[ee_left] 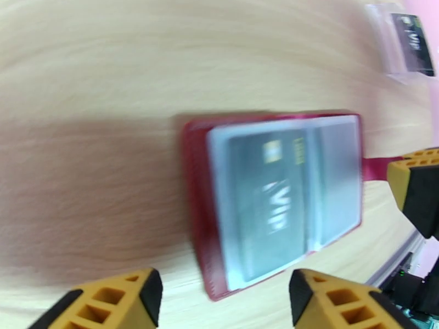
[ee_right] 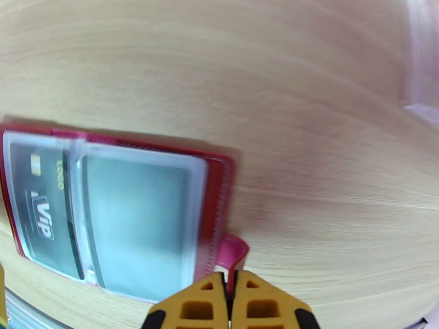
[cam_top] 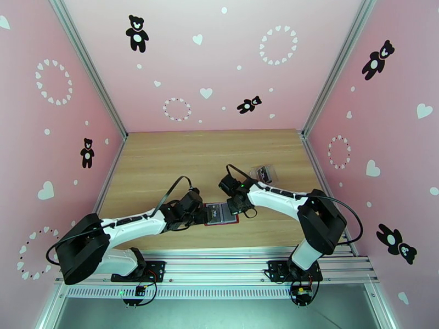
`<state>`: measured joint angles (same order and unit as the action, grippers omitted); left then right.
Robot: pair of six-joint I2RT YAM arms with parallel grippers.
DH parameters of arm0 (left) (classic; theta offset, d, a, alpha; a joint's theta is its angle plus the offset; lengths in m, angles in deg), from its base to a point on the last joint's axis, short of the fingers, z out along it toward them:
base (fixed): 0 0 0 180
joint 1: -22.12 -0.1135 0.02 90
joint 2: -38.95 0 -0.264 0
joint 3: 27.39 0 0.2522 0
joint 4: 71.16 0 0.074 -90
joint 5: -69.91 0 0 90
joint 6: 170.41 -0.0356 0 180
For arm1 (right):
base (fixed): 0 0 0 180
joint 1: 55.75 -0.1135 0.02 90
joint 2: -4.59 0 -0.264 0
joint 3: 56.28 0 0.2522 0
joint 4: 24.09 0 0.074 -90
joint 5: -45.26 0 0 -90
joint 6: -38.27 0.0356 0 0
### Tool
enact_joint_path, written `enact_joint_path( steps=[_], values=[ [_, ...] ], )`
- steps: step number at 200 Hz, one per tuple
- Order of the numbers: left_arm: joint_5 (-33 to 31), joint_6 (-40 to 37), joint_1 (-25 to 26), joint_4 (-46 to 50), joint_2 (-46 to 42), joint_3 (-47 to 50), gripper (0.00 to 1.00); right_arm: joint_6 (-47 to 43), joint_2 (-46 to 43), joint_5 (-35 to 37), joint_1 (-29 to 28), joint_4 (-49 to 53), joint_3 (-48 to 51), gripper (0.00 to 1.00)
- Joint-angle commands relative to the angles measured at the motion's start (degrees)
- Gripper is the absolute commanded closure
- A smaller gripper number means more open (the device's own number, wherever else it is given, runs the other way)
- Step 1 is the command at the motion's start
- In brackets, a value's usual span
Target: Put the credit cards into the card holder
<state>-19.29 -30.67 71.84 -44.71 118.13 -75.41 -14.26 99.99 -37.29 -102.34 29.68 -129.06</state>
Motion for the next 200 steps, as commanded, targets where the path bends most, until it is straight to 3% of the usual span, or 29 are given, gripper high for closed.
enact_joint_path(
  steps=[1, 78, 109, 163, 200],
  values=[
    [0.87, 1.34, 0.12, -1.12, 2.49, 1.99, 0.39, 0.05, -1.04, -4.63, -0.08, -3.82, 1.14, 1.00],
    [4.26, 0.87, 0.01, -8.11, 7.50, 0.21, 0.46, 0.44, -2.04, -9.47, 0.75, -10.04, 4.26, 1.00],
    [1.66, 1.32, -0.06, -11.10, 3.49, 1.85, 0.47, 0.93, -2.14, -11.55, 1.89, -12.22, 5.68, 1.00],
    [6.36, 1.58, 0.03, -21.74, -1.49, 6.16, 0.48, 2.05, -3.73, -19.38, 3.33, -21.04, 9.91, 1.00],
    [6.79, 1.07, 0.64, -23.97, -5.12, 7.14, 0.50, 3.52, -3.20, -24.95, 3.70, -27.05, 11.94, 1.00]
  ],
)
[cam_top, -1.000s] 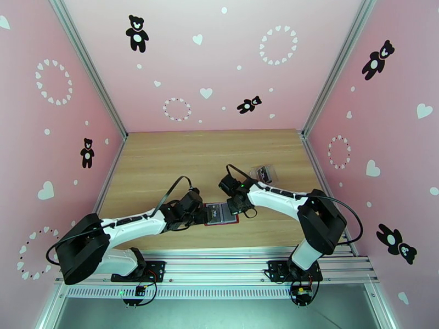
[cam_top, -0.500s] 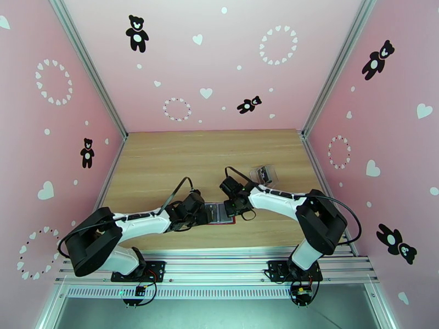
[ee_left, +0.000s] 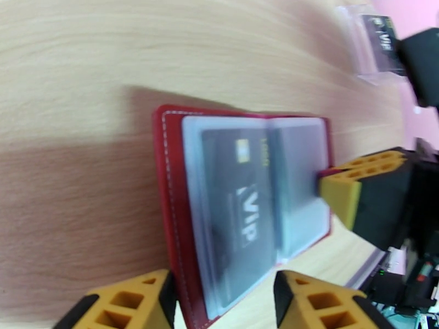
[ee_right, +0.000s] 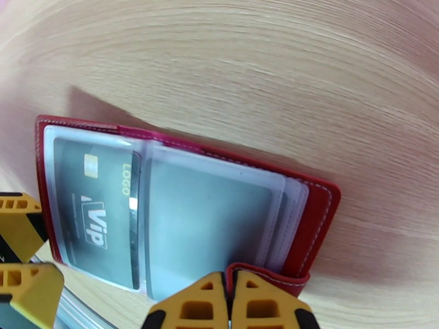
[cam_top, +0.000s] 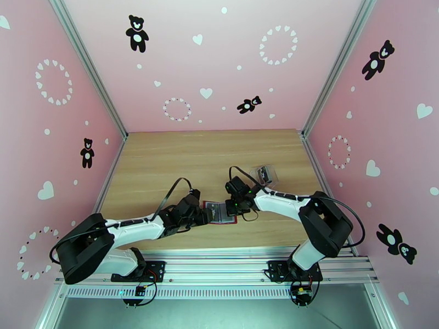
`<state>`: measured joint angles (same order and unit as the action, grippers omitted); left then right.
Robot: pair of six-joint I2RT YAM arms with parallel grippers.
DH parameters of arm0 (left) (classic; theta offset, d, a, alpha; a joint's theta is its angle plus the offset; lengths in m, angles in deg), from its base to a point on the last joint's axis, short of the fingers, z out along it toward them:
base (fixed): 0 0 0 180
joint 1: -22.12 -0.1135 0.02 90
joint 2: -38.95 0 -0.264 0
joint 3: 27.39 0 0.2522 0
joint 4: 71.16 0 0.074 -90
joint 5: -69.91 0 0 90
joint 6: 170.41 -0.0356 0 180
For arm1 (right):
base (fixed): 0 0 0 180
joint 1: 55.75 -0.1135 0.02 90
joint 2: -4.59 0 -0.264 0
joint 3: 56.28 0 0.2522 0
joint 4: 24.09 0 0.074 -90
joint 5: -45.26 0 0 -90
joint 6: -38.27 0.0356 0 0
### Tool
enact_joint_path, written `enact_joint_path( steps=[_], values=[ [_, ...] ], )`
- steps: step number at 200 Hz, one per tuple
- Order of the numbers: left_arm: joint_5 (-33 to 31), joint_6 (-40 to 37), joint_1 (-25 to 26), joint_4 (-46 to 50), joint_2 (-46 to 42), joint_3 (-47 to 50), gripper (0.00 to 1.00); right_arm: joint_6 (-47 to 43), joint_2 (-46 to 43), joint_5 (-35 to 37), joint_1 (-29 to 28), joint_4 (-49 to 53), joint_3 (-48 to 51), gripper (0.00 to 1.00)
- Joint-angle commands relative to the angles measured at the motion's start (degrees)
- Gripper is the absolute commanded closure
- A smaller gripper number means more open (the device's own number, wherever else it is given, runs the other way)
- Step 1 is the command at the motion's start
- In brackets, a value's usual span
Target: Put the credit cards into the card holder
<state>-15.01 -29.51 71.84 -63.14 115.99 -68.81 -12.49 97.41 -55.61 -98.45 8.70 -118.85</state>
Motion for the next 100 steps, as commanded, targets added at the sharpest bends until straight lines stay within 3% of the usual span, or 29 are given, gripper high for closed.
enact_joint_path(
  steps=[1, 65, 100],
  values=[
    [2.53, -0.13, 0.65, -5.57, -3.09, 0.57, 0.50, 1.78, -0.62, -6.80, -0.19, -6.22, 1.81, 1.00],
    [4.61, -1.55, 1.35, -10.21, -3.24, 0.68, 0.51, 3.03, -2.04, -10.83, 1.18, -9.70, 4.23, 1.00],
    [7.49, -1.19, 1.34, -14.16, 5.99, -1.91, 0.74, 3.25, -3.84, -11.59, 2.70, -10.57, 6.21, 1.00]
  ],
)
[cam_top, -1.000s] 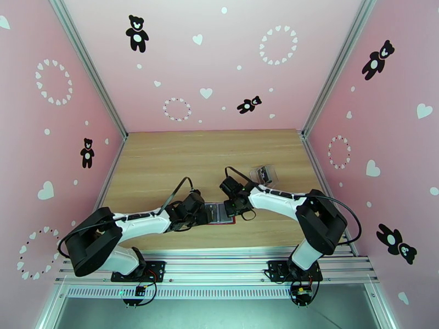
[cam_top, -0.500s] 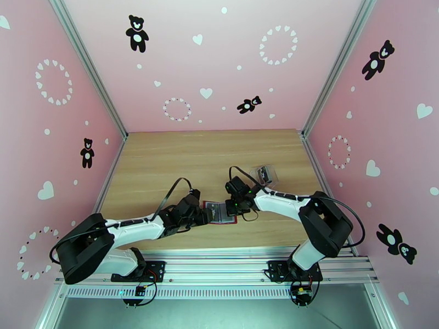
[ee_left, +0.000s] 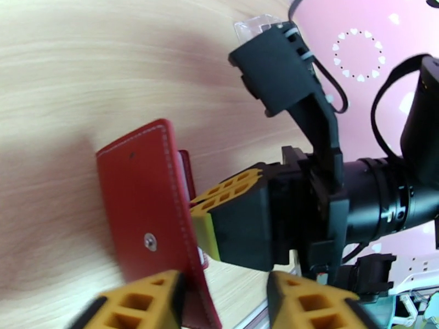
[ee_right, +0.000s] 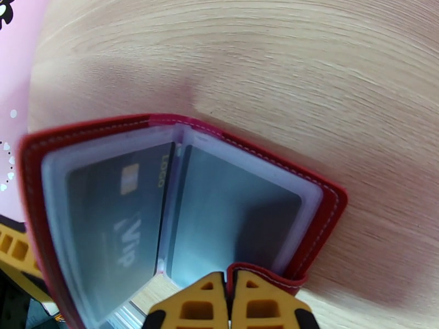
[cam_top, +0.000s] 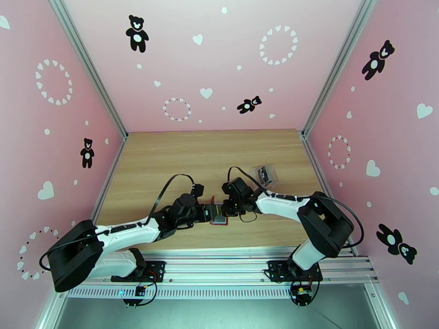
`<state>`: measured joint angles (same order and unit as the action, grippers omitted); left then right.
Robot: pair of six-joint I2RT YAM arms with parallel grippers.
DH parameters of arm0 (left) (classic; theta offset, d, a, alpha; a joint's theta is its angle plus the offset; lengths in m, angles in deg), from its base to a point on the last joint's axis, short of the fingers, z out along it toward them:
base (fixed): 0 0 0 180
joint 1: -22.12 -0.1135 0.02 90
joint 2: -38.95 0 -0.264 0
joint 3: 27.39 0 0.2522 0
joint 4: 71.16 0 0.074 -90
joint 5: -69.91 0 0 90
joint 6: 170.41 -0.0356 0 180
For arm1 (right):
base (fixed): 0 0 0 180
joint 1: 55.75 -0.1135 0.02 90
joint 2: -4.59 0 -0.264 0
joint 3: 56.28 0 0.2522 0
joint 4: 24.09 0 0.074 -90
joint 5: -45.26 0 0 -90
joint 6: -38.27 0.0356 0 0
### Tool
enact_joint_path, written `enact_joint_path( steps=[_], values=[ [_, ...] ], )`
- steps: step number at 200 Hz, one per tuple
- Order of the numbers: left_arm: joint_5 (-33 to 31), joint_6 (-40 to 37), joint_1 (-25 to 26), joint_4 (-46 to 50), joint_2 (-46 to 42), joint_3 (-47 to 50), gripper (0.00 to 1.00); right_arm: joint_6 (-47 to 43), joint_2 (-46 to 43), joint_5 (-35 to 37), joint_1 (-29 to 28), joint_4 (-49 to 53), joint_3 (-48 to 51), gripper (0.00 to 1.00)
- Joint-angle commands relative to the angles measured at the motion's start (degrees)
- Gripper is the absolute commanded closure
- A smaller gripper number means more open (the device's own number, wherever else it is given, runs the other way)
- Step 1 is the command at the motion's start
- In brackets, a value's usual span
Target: Put the credit cards into the card holder
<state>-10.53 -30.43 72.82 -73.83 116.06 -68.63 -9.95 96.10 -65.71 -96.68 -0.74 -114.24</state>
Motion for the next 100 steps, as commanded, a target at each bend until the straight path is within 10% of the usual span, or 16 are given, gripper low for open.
enact_joint_path(
  steps=[1, 100],
  values=[
    [3.05, -0.25, 0.36, -3.55, 6.07, -2.16, 0.75, 0.69, -2.50, -1.51, 0.98, -1.14, 1.63, 1.00],
    [0.22, 0.06, 0.45, 3.32, 18.45, -7.88, 0.89, -3.18, -13.30, 5.43, 6.79, 10.63, 3.07, 1.00]
  ],
)
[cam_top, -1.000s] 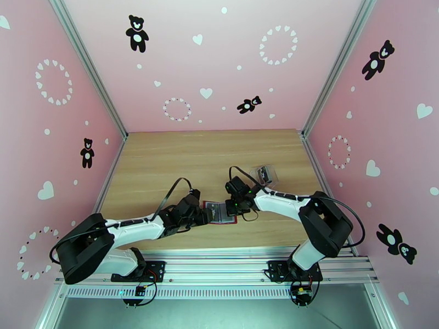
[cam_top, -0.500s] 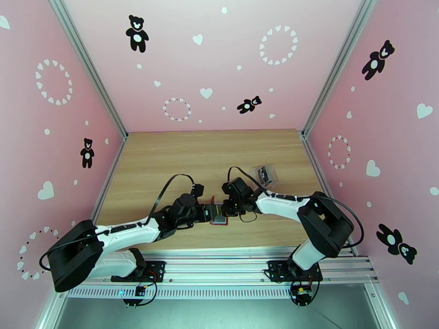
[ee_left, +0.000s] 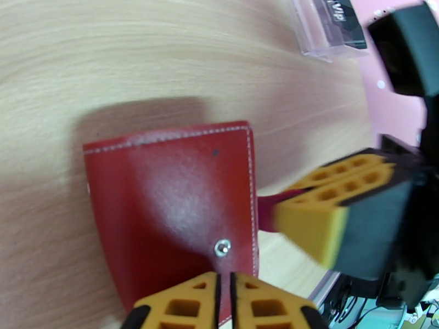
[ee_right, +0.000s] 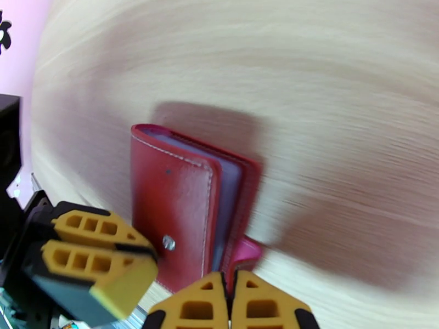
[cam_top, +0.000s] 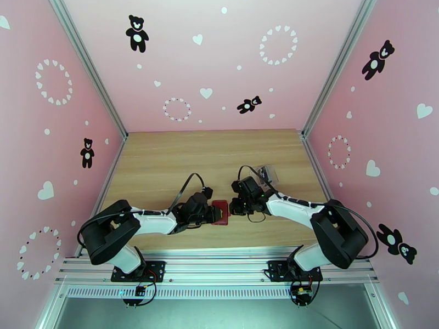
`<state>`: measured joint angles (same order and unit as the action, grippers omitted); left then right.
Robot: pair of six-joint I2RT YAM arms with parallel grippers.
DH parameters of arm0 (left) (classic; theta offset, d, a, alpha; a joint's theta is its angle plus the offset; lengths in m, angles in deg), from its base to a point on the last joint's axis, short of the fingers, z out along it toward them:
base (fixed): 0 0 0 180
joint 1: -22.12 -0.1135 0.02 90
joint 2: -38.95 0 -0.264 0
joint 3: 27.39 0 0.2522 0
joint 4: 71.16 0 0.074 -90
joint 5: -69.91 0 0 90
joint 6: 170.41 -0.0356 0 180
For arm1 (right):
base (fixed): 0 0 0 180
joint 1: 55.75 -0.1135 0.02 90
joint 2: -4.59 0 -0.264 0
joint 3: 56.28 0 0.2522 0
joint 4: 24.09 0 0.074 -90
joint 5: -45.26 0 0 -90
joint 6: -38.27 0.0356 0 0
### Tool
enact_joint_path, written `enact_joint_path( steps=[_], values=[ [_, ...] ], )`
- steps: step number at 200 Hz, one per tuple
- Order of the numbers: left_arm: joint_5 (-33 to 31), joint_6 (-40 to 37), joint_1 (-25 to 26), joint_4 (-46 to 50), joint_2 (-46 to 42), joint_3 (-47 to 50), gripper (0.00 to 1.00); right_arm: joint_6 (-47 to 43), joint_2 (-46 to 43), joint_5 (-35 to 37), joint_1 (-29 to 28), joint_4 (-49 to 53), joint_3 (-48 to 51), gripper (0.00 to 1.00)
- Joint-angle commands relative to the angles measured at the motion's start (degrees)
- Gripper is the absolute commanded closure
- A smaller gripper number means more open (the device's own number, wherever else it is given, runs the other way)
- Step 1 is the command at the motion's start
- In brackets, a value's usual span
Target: Put the credit cards into the card holder
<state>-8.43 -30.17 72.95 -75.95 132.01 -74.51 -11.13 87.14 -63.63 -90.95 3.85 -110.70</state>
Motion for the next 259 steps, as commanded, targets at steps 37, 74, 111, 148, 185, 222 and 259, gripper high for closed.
enact_joint_path(
  steps=[37, 74, 111, 148, 185, 222, 259],
  values=[
    [-2.09, -0.17, 0.40, 6.33, 3.54, -2.14, 0.93, -2.89, -4.19, -0.79, 1.27, 5.04, -1.50, 1.00],
    [-3.38, -0.61, 0.39, 8.48, 3.02, -2.59, 0.95, -4.07, -2.51, -1.68, 1.27, 6.66, -3.42, 0.71],
    [-3.40, -0.64, 0.41, 8.53, 3.18, -2.63, 0.95, -4.98, -2.27, 0.57, 1.35, 10.58, -5.37, 0.69],
    [-3.57, -0.91, 0.41, 8.86, 2.65, -2.58, 0.95, -4.53, -0.80, -0.05, 1.28, 11.26, -6.13, 0.75],
    [-3.75, -1.02, 0.50, 9.14, 2.50, -2.49, 0.95, -1.94, 0.76, -2.00, 1.06, 13.94, -9.33, 0.56],
    [-3.89, -1.02, 0.50, 8.97, 2.32, -2.41, 0.95, -0.81, 3.90, 0.75, -0.69, 18.43, -13.27, 0.57],
    [-3.96, -1.17, 0.50, 9.00, 2.28, -2.23, 0.95, -1.32, 8.42, 6.68, -4.43, 23.71, -18.95, 0.57]
  ],
)
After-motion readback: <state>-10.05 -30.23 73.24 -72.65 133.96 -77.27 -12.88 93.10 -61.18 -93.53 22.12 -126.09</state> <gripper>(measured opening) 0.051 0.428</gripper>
